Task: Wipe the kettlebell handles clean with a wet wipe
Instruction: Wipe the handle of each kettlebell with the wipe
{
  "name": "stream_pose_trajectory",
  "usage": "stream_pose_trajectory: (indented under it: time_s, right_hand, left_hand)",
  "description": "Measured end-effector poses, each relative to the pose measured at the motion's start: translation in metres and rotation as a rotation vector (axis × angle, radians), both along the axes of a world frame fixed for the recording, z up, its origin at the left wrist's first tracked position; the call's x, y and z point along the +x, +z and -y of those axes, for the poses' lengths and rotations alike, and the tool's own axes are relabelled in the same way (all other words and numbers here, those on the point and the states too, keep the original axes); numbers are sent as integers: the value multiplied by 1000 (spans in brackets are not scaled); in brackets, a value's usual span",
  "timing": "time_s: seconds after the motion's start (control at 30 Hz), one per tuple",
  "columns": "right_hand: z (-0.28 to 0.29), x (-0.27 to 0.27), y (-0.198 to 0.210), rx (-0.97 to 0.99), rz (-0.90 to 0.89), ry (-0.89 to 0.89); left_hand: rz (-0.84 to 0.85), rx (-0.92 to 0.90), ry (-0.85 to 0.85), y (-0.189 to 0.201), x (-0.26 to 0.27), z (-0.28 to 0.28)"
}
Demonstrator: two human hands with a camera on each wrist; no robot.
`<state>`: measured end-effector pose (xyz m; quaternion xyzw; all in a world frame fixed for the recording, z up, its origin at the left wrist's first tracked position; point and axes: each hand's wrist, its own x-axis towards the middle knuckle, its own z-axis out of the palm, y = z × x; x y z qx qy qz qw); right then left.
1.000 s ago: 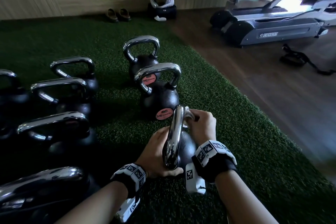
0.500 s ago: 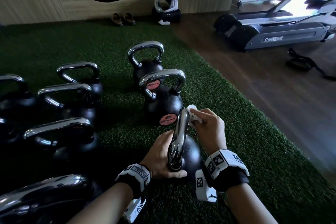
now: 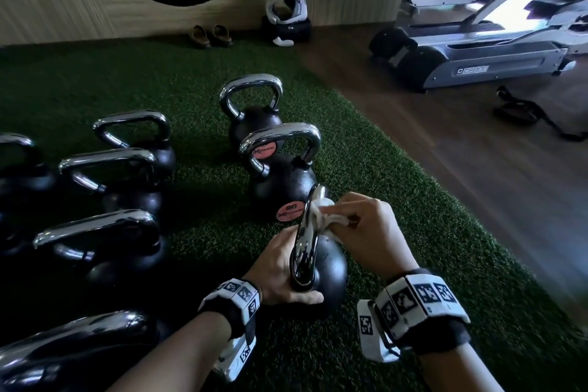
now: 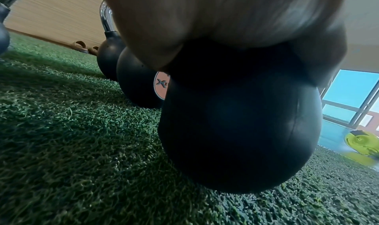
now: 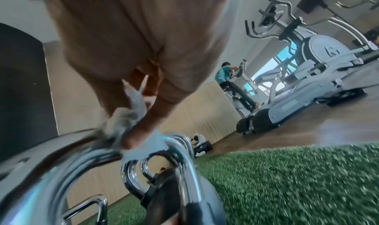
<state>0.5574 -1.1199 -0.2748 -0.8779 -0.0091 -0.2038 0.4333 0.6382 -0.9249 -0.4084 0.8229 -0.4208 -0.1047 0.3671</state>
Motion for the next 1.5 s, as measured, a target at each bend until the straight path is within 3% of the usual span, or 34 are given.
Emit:
stream_pose_trajectory:
  time_s: [0.1,0.3,0.5,0.83,1.03,1.2,1.33,1.5]
  right_hand:
    - [-3,1,-3,90,-57,-168]
    - [-4,-18,-8,290,-288,28]
    - [-6,-25,-17,342,-289,22]
    - [-17,-30,-46,66,-351,9]
    - [-6,-30,-47,190,-365,-13]
    - [-19,-23,-51,7,-413,129]
    - [-38,-21,-51,-135,-374,198]
    - [-33,-23,-42,-103,-500,306]
  left_hand:
    - [11,14,-6,2,2,3]
    - [-29,-7,-57,5,10,6]
    - [-78,11,-26,6,14,10]
    - [-96,-26,7,2,13,4]
    - [72,37,-85,3,-1,-1]
    - [-1,-111,-64,9,-21,-11]
    - [55,-70,-30,-2,-19,-12]
    - [50,-94,-20,4,-23,-13]
